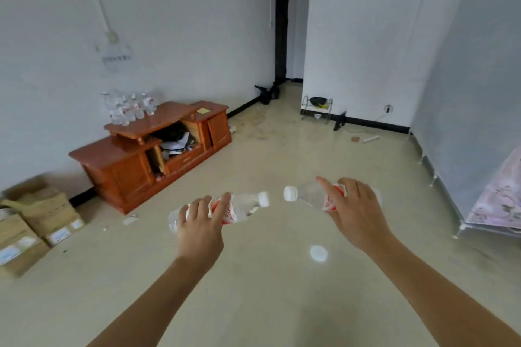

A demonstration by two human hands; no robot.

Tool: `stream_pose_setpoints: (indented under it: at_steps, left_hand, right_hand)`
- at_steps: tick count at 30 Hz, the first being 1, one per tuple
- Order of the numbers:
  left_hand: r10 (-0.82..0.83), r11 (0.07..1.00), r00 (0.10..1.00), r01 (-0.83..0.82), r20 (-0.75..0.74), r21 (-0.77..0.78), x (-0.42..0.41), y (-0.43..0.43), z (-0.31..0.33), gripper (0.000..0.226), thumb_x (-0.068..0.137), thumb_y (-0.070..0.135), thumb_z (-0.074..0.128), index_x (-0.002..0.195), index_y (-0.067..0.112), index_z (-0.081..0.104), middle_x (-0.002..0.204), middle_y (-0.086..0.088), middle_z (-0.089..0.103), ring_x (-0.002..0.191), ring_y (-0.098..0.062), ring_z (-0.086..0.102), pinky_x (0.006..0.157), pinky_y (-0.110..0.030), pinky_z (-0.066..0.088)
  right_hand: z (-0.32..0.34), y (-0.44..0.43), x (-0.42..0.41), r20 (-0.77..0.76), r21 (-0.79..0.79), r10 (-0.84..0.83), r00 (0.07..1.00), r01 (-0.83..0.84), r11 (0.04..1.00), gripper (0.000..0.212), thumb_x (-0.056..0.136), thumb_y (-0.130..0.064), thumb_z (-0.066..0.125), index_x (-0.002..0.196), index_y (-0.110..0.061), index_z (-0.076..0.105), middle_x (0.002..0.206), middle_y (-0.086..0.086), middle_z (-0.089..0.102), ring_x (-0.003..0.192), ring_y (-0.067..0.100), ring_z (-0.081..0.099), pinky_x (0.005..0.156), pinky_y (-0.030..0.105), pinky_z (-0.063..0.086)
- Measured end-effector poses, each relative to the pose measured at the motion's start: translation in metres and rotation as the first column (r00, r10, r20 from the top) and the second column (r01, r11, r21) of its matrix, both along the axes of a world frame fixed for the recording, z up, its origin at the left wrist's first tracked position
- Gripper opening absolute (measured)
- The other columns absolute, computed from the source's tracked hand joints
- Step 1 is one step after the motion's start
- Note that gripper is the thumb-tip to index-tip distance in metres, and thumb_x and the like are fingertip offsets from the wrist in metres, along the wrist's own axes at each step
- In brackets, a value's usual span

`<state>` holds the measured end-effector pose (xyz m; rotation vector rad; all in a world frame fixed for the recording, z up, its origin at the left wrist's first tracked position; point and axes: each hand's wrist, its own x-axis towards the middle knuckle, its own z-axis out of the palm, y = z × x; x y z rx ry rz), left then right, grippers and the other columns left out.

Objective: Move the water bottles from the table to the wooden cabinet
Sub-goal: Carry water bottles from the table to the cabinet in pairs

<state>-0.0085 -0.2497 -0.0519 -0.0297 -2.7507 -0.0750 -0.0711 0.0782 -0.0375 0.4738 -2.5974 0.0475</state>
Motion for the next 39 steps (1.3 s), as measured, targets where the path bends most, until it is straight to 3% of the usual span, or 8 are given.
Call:
stream_pose_setpoints:
  at_steps: [7, 10, 21, 28, 39]
  left_hand:
    - [0.168, 0.983, 0.983, -0.162, 0.074, -0.084, -0.157, -0.086, 0.012, 0.096, 0.056, 0.006, 0.089, 0.139, 0.023, 0.044, 0.114, -0.012, 0.066, 0.103, -0.035, 0.063, 0.083, -0.055, 0.053]
    - [0.258, 0.958, 0.966, -0.253, 0.017, -0.136, -0.225, -0.126, 0.032, 0.091, 0.061, 0.006, 0.087, 0.141, 0.023, 0.047, 0.117, -0.012, 0.065, 0.107, -0.036, 0.062, 0.084, -0.057, 0.051]
    - [0.44, 0.896, 0.897, -0.442, -0.041, -0.052, -0.404, -0.277, 0.02, 0.084, 0.062, 0.007, 0.088, 0.136, 0.02, 0.052, 0.114, -0.015, 0.066, 0.101, -0.039, 0.063, 0.081, -0.058, 0.051]
    - [0.46, 0.888, 0.887, -0.461, -0.017, 0.001, -0.561, -0.414, 0.02, 0.087, 0.056, 0.006, 0.087, 0.135, 0.021, 0.052, 0.108, -0.014, 0.068, 0.094, -0.038, 0.066, 0.071, -0.056, 0.053]
    - [0.434, 0.901, 0.9, -0.435, -0.046, 0.002, -0.82, -0.556, 0.032, 0.088, 0.061, 0.009, 0.089, 0.139, 0.024, 0.049, 0.118, -0.011, 0.068, 0.106, -0.036, 0.064, 0.084, -0.056, 0.053]
  right_hand:
    - [-0.023, -0.109, -0.213, 0.054, -0.077, 0.199, 0.978, -0.195, 0.978, 0.085, 0.074, -0.032, 0.087, 0.148, -0.029, 0.045, 0.111, 0.011, 0.057, 0.093, 0.033, 0.059, 0.083, 0.05, 0.053]
    - [-0.005, -0.159, -0.302, 0.056, -0.077, 0.268, 0.962, -0.263, 0.962, 0.087, 0.073, -0.031, 0.086, 0.149, -0.029, 0.043, 0.111, 0.011, 0.056, 0.092, 0.033, 0.057, 0.082, 0.05, 0.053]
    - [-0.005, -0.336, -0.535, 0.062, -0.038, 0.424, 0.904, -0.422, 0.906, 0.093, 0.072, -0.034, 0.089, 0.149, -0.028, 0.037, 0.107, 0.012, 0.055, 0.089, 0.03, 0.057, 0.075, 0.048, 0.055]
    - [0.006, -0.478, -0.7, 0.075, 0.034, 0.435, 0.897, -0.439, 0.898, 0.094, 0.075, -0.033, 0.086, 0.153, -0.031, 0.033, 0.111, 0.009, 0.053, 0.094, 0.026, 0.056, 0.08, 0.044, 0.054]
    - [0.019, -0.615, -0.941, -0.015, -0.01, 0.401, 0.916, -0.401, 0.916, 0.092, 0.069, -0.03, 0.092, 0.149, -0.028, 0.047, 0.115, 0.014, 0.057, 0.1, 0.029, 0.059, 0.081, 0.047, 0.054]
